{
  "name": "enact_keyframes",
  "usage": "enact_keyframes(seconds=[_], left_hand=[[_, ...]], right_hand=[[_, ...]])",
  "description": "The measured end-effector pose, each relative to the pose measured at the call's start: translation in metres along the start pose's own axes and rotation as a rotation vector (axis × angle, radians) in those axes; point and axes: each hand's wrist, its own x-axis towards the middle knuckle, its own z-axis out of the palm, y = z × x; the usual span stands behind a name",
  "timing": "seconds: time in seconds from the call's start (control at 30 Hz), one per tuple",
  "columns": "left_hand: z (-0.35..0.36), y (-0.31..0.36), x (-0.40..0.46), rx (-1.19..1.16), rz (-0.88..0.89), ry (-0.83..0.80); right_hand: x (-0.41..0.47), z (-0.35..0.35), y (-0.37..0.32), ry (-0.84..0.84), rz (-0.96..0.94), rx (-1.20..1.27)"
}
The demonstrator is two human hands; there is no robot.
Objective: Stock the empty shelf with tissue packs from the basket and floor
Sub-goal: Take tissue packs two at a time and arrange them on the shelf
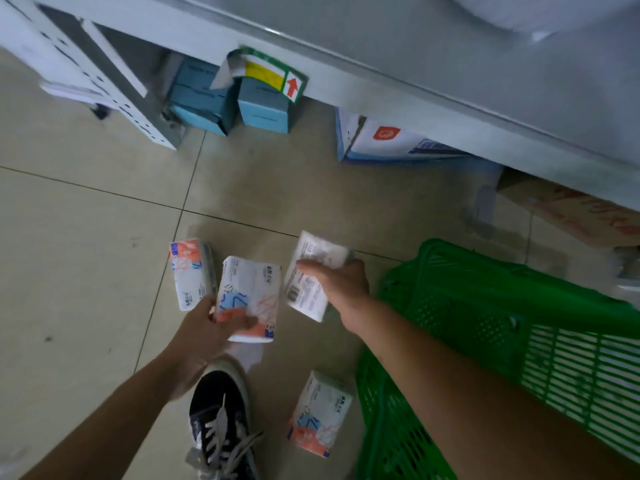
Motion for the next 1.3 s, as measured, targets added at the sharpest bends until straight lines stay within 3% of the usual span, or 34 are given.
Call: enact_keyframes(seconds=[0.27,0.5,0.83,0.93,1.1,1.3], left_hand=[[0.013,0.066,-0.064,-0.134,0.050,-0.087],[0.026,0.135,-0.143,-0.129,0.115,-0.143],[0.001,0.226,-0.297,-0.110,0.208,-0.135],[-0.016,0.259,-0.346,-0.183,0.218,-0.037],[-0.051,0.304,-0.434,-0.135,0.349,-0.162],[-0.067,0.356,-0.521,-0.191,0.466,-0.123]], right_hand=[[-0.061,-0.059,-0.082,-0.192,-0.069,-0.097],[-0.156,-0.107,-0.137,-0.234,-0.086,-0.146],[-0.333,-0.108,-0.221,-0.381,-0.152,-0.070],[-0.384,-0.105,-0.258,-0.411,-0.174,-0.080],[-0.465,-0.097,-0.312,-0.450,-0.216,-0.140],[-0.552,-0.090,-0.359,-0.470,-0.258,-0.148]])
